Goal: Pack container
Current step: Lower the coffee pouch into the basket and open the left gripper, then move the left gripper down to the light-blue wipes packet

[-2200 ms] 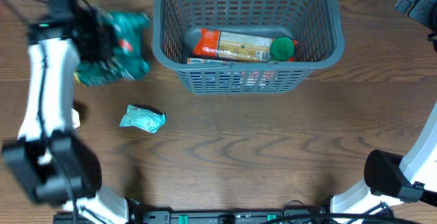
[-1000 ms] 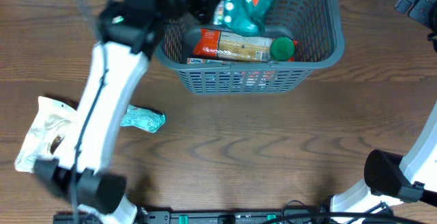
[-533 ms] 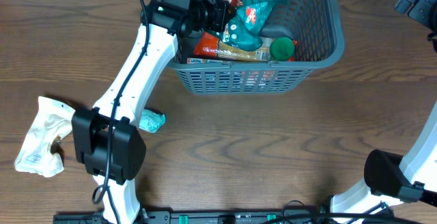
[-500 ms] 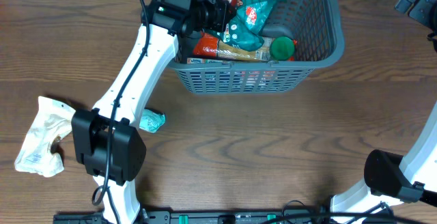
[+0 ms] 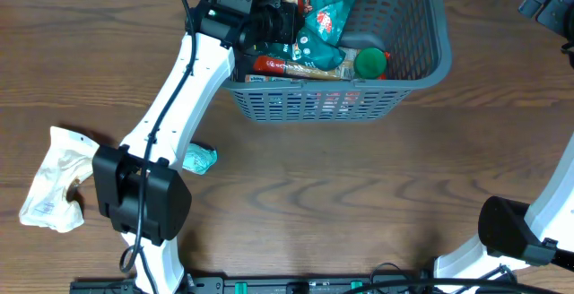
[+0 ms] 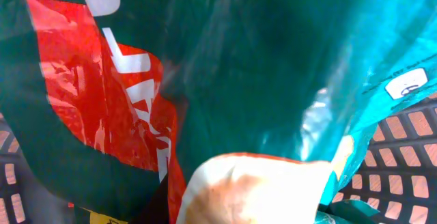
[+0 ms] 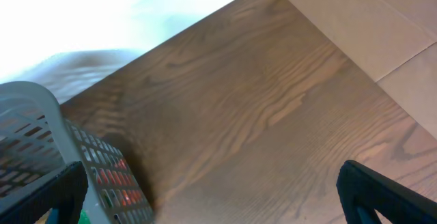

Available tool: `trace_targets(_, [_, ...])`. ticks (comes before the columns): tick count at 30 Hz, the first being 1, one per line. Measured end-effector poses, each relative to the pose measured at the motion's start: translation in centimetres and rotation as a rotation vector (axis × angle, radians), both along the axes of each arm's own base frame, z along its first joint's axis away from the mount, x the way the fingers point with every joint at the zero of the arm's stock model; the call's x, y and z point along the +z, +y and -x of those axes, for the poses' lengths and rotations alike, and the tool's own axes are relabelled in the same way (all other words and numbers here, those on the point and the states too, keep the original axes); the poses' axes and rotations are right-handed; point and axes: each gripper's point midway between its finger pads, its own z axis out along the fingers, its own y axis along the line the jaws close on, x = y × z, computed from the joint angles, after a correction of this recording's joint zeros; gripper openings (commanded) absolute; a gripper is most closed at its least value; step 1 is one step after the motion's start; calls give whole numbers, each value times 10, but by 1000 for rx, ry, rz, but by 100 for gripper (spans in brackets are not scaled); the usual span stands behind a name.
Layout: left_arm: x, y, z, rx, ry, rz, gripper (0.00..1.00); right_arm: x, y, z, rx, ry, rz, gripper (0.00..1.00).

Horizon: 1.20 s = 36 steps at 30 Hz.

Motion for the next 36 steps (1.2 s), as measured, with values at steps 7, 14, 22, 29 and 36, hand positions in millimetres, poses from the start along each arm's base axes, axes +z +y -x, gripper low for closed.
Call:
trace_targets(7, [24,4,5,4,-45,12,6,0,0,0,0,0,0,99])
trace_targets(14, [40,14,19,15,-45,8,6,0,0,0,0,0,0,99])
trace_targets(22, [37,16,23,14,-22,-1,99,0,0,0,0,0,0,99])
trace_targets(29, [62,17,32,-4,-82,8,99,0,0,0,0,0,0,99])
trace_targets(36, [112,41,60,37,-179,-24,99,0,0,0,0,0,0,99])
